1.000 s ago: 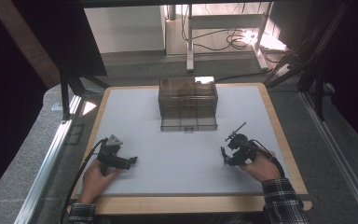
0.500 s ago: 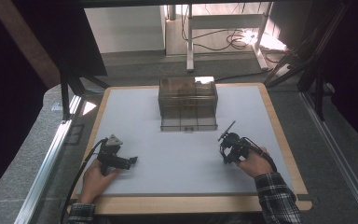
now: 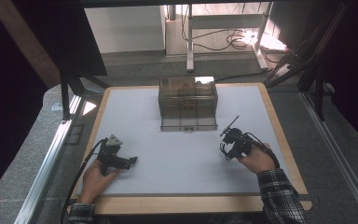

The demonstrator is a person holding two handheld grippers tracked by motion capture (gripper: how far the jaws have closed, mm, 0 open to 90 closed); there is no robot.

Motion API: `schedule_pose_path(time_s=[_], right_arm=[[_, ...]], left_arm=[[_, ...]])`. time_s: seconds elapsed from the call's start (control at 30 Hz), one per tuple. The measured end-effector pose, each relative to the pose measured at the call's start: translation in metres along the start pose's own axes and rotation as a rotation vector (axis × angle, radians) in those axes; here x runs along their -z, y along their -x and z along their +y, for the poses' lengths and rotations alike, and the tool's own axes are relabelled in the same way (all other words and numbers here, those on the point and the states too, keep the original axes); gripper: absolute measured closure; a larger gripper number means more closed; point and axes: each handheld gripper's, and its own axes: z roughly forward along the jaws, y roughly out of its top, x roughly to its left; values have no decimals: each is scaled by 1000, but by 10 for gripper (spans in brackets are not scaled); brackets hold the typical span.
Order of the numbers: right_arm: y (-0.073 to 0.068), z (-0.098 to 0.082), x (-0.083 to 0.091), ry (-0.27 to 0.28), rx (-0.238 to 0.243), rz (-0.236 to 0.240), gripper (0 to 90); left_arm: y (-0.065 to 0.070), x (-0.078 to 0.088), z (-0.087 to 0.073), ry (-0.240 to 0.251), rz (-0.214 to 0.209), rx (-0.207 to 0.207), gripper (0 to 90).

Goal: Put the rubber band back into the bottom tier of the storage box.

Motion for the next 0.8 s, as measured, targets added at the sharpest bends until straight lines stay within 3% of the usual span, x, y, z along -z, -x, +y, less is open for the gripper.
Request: schedule_pose_path(time_s=[0.3,0.8], right_arm=[[-1,3,3,63,18,-6,863],[-4,21,0,187,1,12,863]], left_arm=[[0,0,0,0,0,0,0],[0,0,0,0,0,0,0]])
